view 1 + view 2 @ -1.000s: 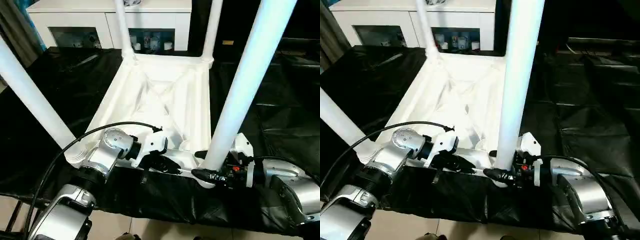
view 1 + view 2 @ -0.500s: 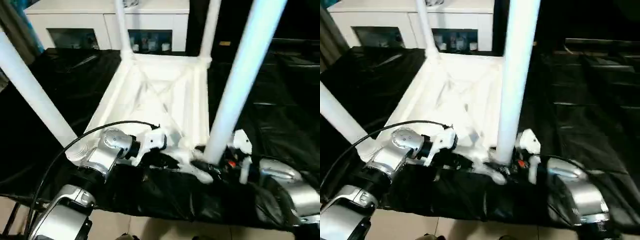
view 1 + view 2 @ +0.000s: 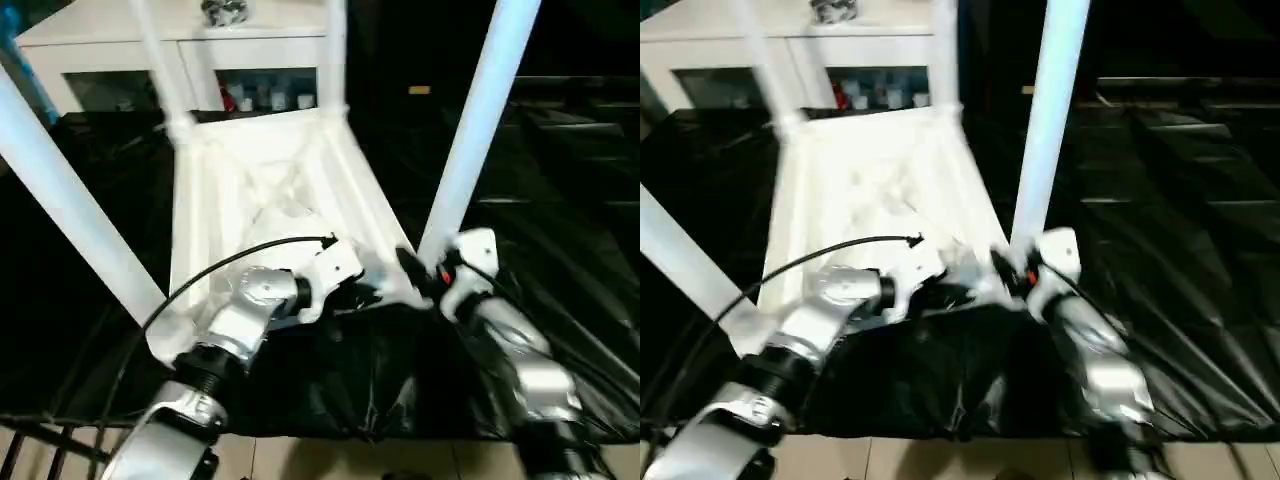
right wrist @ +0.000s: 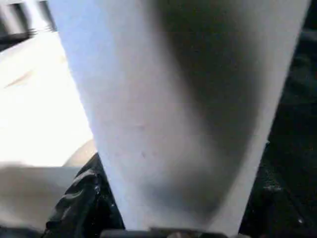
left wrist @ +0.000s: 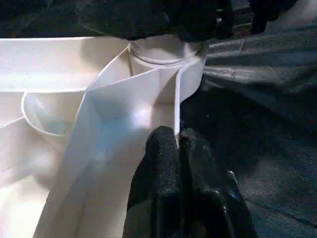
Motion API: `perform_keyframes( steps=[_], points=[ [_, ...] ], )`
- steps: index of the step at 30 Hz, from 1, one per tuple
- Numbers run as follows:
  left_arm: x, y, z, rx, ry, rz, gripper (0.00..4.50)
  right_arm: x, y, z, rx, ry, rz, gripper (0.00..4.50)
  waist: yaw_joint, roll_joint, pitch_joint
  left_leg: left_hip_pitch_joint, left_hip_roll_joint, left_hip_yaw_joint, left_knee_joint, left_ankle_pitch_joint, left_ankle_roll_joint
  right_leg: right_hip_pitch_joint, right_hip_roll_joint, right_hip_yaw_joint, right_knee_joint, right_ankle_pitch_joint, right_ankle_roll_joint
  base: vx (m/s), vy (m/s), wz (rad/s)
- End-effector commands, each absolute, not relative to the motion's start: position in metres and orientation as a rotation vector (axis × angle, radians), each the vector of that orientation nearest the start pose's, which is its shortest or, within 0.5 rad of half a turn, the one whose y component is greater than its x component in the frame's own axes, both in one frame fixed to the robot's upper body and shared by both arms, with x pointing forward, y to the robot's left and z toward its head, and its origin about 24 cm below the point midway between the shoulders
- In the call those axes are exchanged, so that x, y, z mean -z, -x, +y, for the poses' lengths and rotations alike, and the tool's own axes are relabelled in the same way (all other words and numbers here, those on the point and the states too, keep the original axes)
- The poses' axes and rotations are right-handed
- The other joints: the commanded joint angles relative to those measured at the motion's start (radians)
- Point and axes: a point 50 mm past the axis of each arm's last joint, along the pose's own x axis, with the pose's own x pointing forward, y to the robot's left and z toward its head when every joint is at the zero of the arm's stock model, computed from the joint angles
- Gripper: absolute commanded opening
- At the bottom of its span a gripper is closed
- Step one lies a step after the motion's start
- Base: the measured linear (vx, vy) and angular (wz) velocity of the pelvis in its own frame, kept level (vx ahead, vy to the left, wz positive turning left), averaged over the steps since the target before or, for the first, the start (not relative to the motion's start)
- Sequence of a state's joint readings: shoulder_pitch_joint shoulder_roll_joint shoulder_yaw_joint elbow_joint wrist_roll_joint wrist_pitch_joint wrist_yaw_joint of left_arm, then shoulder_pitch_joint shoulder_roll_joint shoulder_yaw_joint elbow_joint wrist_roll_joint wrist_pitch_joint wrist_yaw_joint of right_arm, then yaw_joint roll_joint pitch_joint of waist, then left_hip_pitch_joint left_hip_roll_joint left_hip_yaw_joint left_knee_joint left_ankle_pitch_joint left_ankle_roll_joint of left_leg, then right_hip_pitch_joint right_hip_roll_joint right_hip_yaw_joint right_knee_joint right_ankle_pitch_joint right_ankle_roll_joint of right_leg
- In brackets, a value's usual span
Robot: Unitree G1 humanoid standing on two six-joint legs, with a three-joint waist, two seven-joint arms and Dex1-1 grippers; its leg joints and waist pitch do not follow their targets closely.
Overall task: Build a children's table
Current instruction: Rotate leg to tighten
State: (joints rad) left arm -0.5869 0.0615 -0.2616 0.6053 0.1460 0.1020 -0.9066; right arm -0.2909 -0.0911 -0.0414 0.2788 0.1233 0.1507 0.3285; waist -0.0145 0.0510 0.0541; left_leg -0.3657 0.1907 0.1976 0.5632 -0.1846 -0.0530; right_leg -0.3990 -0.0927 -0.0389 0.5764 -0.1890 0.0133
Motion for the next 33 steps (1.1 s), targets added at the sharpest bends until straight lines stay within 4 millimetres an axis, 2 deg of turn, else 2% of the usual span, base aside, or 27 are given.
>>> perform_keyframes(
  steps=[1, 3, 5, 8, 9, 12, 13, 14, 15, 16, 17, 18, 19, 20, 22, 23, 24, 26, 29, 30, 33],
  points=[
    [-0.041, -0.295, 0.011, 1.361, -0.282, 0.263, 0.00, -0.024, -0.295, -0.091, -0.541, -0.111, 0.232, 2.05, 0.006, -0.018, -0.026, 0.001, 0.030, -0.022, -0.079, -0.348, 0.028, 0.023, -0.042, 0.027, -0.095, -0.416, -0.159, 0.000, 0.000, 0.00],
    [-0.041, -0.294, 0.016, 1.379, -0.289, 0.260, 0.00, -0.027, -0.293, -0.093, -0.592, -0.060, 0.191, 2.60, 0.004, -0.016, -0.026, -0.001, 0.032, -0.023, -0.080, -0.352, 0.032, 0.024, -0.042, 0.028, -0.092, -0.395, -0.162, 0.000, 0.000, 0.00],
    [-0.040, -0.294, 0.020, 1.386, -0.295, 0.264, 0.00, -0.028, -0.291, -0.096, -0.611, -0.067, 0.185, 2.74, 0.004, -0.016, -0.029, -0.002, 0.032, -0.023, -0.079, -0.347, 0.039, 0.025, -0.042, 0.029, -0.091, -0.373, -0.167, 0.000, 0.000, 0.00],
    [-0.039, -0.295, 0.029, 1.413, -0.328, 0.263, 0.00, -0.033, -0.284, -0.116, -0.657, 0.011, 0.157, 2.91, 0.007, -0.018, -0.033, -0.003, 0.033, -0.018, -0.074, -0.299, 0.062, 0.031, -0.042, 0.030, -0.085, -0.296, -0.188, 0.000, 0.000, 0.00],
    [-0.039, -0.296, 0.031, 1.411, -0.338, 0.262, 0.00, -0.035, -0.282, -0.122, -0.660, 0.020, 0.148, 2.91, 0.012, -0.018, -0.036, -0.001, 0.033, -0.015, -0.071, -0.279, 0.074, 0.032, -0.043, 0.031, -0.084, -0.273, -0.193, 0.000, 0.000, 0.00],
    [-0.039, -0.300, 0.035, 1.387, -0.355, 0.261, 0.00, -0.042, -0.269, -0.145, -0.718, 0.057, 0.131, 2.91, 0.027, -0.022, -0.040, -0.005, 0.033, -0.013, -0.062, -0.206, 0.107, 0.041, -0.042, 0.031, -0.073, -0.175, -0.211, 0.000, 0.000, 0.00],
    [-0.039, -0.300, 0.035, 1.387, -0.355, 0.261, 0.00, -0.042, -0.269, -0.145, -0.718, 0.057, 0.131, 2.91, 0.031, -0.015, -0.043, -0.002, 0.033, -0.012, -0.061, -0.189, 0.114, 0.041, -0.042, 0.031, -0.071, -0.149, -0.219, 0.000, 0.000, 0.00],
    [-0.039, -0.300, 0.036, 1.385, -0.355, 0.261, 0.00, -0.044, -0.267, -0.148, -0.725, 0.062, 0.127, 2.91, 0.036, -0.018, -0.042, -0.004, 0.033, -0.011, -0.059, -0.168, 0.127, 0.042, -0.043, 0.030, -0.068, -0.114, -0.232, 0.000, 0.000, 0.00],
    [-0.039, -0.301, 0.037, 1.380, -0.358, 0.262, 0.00, -0.047, -0.259, -0.156, -0.762, 0.062, 0.125, 2.91, 0.039, -0.017, -0.043, -0.004, 0.033, -0.011, -0.059, -0.161, 0.130, 0.043, -0.043, 0.029, -0.067, -0.108, -0.236, 0.000, 0.000, 0.00],
    [-0.039, -0.302, 0.037, 1.377, -0.363, 0.262, 0.00, -0.050, -0.250, -0.162, -0.804, 0.068, 0.128, 2.91, 0.057, -0.016, -0.041, 0.005, 0.036, -0.008, -0.056, -0.172, 0.140, 0.040, -0.043, 0.031, -0.071, -0.115, -0.235, 0.000, 0.000, 0.00],
    [-0.039, -0.302, 0.037, 1.377, -0.363, 0.262, 0.00, -0.050, -0.250, -0.162, -0.804, 0.068, 0.128, 2.91, 0.057, -0.016, -0.041, 0.005, 0.036, -0.008, -0.056, -0.172, 0.140, 0.040, -0.043, 0.031, -0.071, -0.115, -0.235, 0.000, 0.000, 0.00],
    [-0.039, -0.302, 0.038, 1.375, -0.366, 0.262, 0.00, -0.052, -0.245, -0.166, -0.833, 0.072, 0.130, 2.91, 0.059, -0.016, -0.041, -0.002, 0.036, -0.010, -0.057, -0.161, 0.145, 0.043, -0.042, 0.030, -0.063, -0.089, -0.245, 0.000, 0.000, 0.00],
    [-0.039, -0.302, 0.039, 1.366, -0.376, 0.259, 0.00, -0.053, -0.229, -0.182, -0.876, 0.125, 0.166, 2.91, 0.064, -0.018, -0.039, 0.001, 0.037, -0.009, -0.058, -0.180, 0.141, 0.042, -0.042, 0.029, -0.069, -0.123, -0.234, 0.000, 0.000, 0.00],
    [-0.039, -0.302, 0.039, 1.366, -0.376, 0.259, 0.00, -0.053, -0.229, -0.182, -0.876, 0.125, 0.166, 2.91, 0.067, -0.019, -0.038, 0.002, 0.038, -0.010, -0.058, -0.189, 0.139, 0.043, -0.042, 0.030, -0.070, -0.144, -0.227, 0.000, 0.000, 0.00],
    [-0.038, -0.303, 0.039, 1.364, -0.376, 0.255, 0.00, -0.053, -0.219, -0.198, -0.873, 0.167, 0.210, 2.91, 0.071, -0.019, -0.035, 0.002, 0.038, -0.010, -0.062, -0.222, 0.130, 0.039, -0.044, 0.031, -0.077, -0.210, -0.212, 0.000, 0.000, 0.00],
    [-0.039, -0.302, 0.039, 1.365, -0.371, 0.252, 0.00, -0.054, -0.220, -0.204, -0.833, 0.179, 0.212, 2.91, 0.070, -0.019, -0.028, -0.001, 0.037, -0.012, -0.066, -0.242, 0.121, 0.037, -0.044, 0.030, -0.083, -0.266, -0.196, 0.000, 0.000, 0.00],
    [-0.038, -0.302, 0.039, 1.371, -0.366, 0.250, 0.00, -0.055, -0.221, -0.211, -0.800, 0.177, 0.215, 2.91, 0.066, -0.022, -0.027, -0.001, 0.035, -0.013, -0.068, -0.264, 0.108, 0.036, -0.045, 0.029, -0.089, -0.334, -0.177, 0.000, 0.000, 0.00],
    [-0.038, -0.301, 0.039, 1.380, -0.365, 0.245, 0.00, -0.056, -0.222, -0.219, -0.758, 0.186, 0.214, 2.91, 0.067, -0.023, -0.028, 0.001, 0.035, -0.015, -0.069, -0.271, 0.098, 0.032, -0.046, 0.030, -0.094, -0.383, -0.157, 0.000, 0.000, 0.00],
    [-0.039, -0.299, 0.041, 1.395, -0.361, 0.231, 0.00, -0.060, -0.220, -0.229, -0.729, 0.174, 0.222, 2.91, 0.064, -0.023, -0.030, -0.002, 0.036, -0.016, -0.069, -0.246, 0.101, 0.034, -0.043, 0.030, -0.087, -0.318, -0.166, 0.000, 0.000, 0.00],
    [-0.039, -0.299, 0.042, 1.399, -0.362, 0.226, 0.00, -0.062, -0.216, -0.231, -0.750, 0.166, 0.233, 2.91, 0.063, -0.029, -0.029, -0.003, 0.036, -0.015, -0.067, -0.240, 0.111, 0.035, -0.042, 0.030, -0.085, -0.288, -0.174, 0.000, 0.000, 0.00],
    [-0.038, -0.299, 0.043, 1.390, -0.372, 0.218, 0.00, -0.066, -0.206, -0.231, -0.809, 0.144, 0.255, 2.91, 0.067, -0.027, -0.031, -0.006, 0.036, -0.016, -0.063, -0.216, 0.135, 0.039, -0.044, 0.029, -0.081, -0.252, -0.176, 0.000, 0.000, 0.00]
  ],
)
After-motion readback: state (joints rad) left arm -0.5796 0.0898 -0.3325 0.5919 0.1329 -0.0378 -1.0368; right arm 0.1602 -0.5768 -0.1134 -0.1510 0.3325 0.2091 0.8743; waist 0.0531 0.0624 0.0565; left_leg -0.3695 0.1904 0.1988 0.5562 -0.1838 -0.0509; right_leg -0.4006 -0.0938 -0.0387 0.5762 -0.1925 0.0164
